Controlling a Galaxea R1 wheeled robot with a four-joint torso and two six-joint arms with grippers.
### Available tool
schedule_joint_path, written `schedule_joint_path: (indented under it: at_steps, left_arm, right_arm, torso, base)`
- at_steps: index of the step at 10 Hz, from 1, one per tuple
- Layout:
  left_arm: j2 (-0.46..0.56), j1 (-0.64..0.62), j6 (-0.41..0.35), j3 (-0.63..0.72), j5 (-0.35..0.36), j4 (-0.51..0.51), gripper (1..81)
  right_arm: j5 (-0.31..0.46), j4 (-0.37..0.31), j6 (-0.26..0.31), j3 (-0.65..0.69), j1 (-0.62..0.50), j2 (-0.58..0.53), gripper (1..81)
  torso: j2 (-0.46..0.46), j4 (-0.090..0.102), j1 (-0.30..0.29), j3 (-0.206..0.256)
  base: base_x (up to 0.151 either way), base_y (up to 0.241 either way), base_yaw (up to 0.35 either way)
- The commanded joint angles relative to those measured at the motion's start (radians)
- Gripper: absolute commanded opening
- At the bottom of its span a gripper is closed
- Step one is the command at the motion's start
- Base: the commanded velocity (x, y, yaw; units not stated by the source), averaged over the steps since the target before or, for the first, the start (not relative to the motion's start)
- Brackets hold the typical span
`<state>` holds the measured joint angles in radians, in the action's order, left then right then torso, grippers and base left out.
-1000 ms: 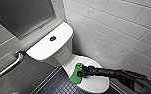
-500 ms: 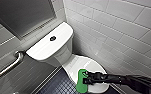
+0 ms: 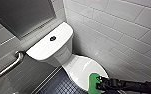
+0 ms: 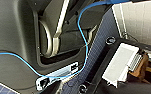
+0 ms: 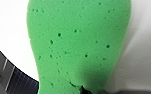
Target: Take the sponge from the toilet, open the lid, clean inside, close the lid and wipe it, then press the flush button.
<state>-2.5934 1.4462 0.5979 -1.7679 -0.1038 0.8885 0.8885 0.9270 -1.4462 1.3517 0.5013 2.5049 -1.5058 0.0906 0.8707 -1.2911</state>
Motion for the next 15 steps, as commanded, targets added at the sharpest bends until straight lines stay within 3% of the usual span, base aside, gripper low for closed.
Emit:
schedule_joint_path:
  at_steps: [1,5,6,8,10,12,15]
  left_arm:
    - [0.016,0.035,-0.009,0.027,-0.053,0.007,81.1]
    - [0.015,0.035,-0.009,0.027,-0.053,0.017,81.1]
    - [0.013,0.034,-0.009,0.027,-0.053,0.018,81.1]
    - [0.016,0.035,-0.009,0.03,-0.053,0.018,81.1]
    - [0.015,0.035,-0.009,0.03,-0.053,0.018,81.1]
    - [0.018,0.034,-0.009,0.03,-0.053,0.018,81.1]
    - [0.018,0.033,-0.007,0.03,-0.053,0.017,81.1]
  right_arm:
    - [0.079,0.104,-0.103,-0.213,0.0,-0.171,1.0]
    - [0.089,0.159,-0.151,-0.381,0.044,-0.301,1.0]
    - [0.113,0.159,-0.151,-0.427,0.041,-0.311,1.0]
    - [0.243,0.179,-0.17,-0.548,0.033,-0.303,1.0]
    - [0.282,0.204,-0.197,-0.603,-0.029,-0.286,1.0]
    - [0.285,0.116,-0.194,-0.544,-0.144,-0.184,1.0]
    - [0.276,-0.033,-0.149,-0.215,-0.276,0.06,1.0]
  torso:
    - [0.0,0.0,0.0,0.0]
    - [0.0,0.0,0.0,0.0]
    - [0.0,0.0,0.0,0.0]
    - [0.0,0.0,0.0,0.0]
    - [0.0,0.0,0.0,0.0]
    - [0.0,0.0,0.0,0.0]
    - [0.0,0.0,0.0,0.0]
  base:
    - [0.0,0.0,0.0]
    - [0.0,0.0,0.0]
    - [0.0,0.0,0.0]
    - [0.0,0.0,0.0]
    - [0.0,0.0,0.0]
    - [0.0,0.0,0.0]
    - [0.0,0.0,0.0]
